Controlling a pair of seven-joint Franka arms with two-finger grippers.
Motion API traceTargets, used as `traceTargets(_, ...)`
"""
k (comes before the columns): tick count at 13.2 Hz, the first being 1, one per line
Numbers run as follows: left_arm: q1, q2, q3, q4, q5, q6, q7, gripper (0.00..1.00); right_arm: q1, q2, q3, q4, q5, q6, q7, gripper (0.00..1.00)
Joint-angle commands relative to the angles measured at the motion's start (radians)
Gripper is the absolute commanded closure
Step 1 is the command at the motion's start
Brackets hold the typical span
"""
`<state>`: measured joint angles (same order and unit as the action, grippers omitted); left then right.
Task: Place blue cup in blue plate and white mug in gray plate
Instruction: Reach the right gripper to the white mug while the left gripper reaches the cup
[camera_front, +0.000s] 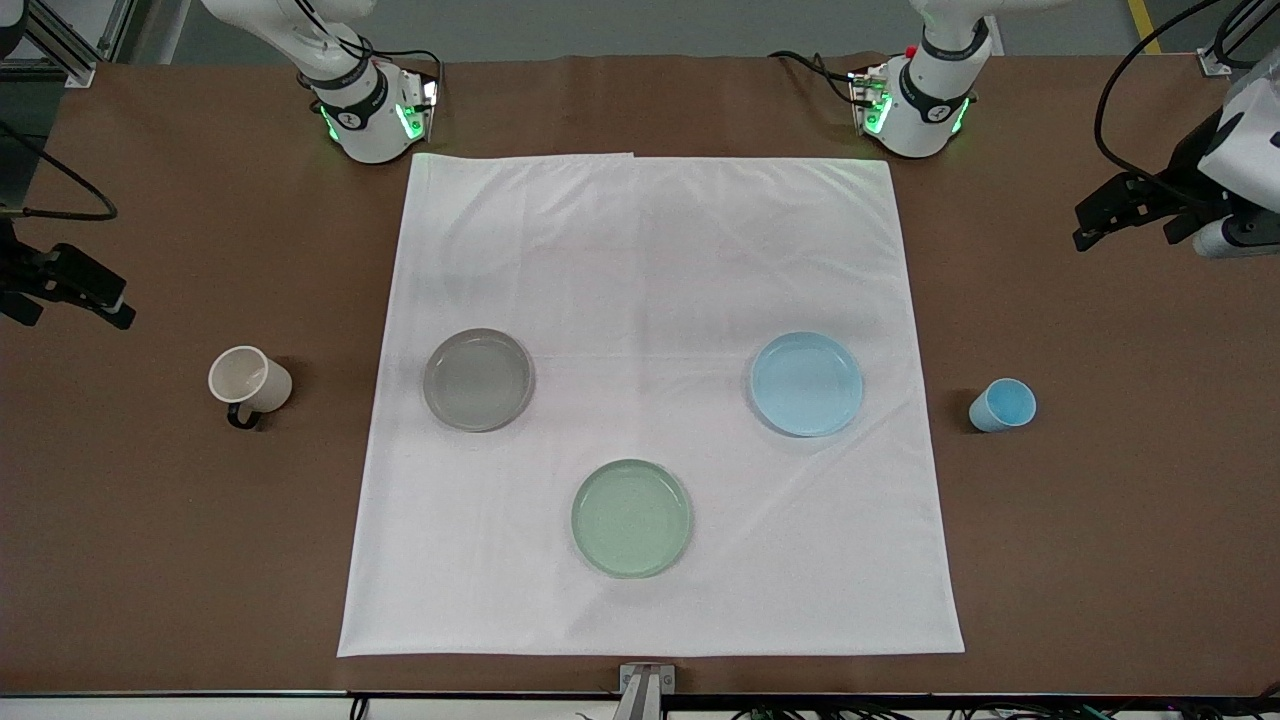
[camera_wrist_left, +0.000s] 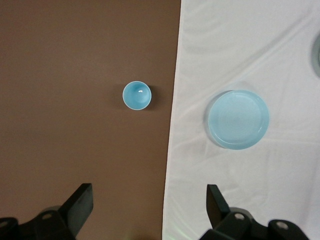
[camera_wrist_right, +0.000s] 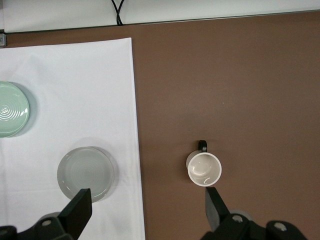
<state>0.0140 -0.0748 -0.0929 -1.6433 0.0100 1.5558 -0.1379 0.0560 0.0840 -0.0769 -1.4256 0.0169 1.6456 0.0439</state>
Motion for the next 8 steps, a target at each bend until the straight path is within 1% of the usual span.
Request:
traceTargets(1,0.009,0.064,0.001,0.028,0.025,-0.003,0.017,0.0,-0.007,-0.001,0.006,0.011,-0.005,-0.01,0.004,0.0)
traceTargets(2,0.026,0.076,-0.001,0.019,0.034,0.022,0.017,0.0,-0.005,-0.001,0.006,0.013,-0.002,-0.01,0.004,0.0)
traceTargets(5,0.075,0.079,-0.002,-0.128,0.039,0.179,0.017,0.0,0.004,0.002,0.008,0.002,-0.008,-0.013,0.002,0.0)
traceTargets(7,0.104,0.084,-0.002,-0.267,0.039,0.352,0.017,0.0,-0.013,0.04,0.006,-0.019,-0.009,-0.038,0.002,0.0)
traceTargets(8,0.112,0.085,-0.004,-0.345,0.039,0.468,0.017,0.0,-0.027,0.074,0.005,-0.035,-0.009,-0.038,0.002,0.0)
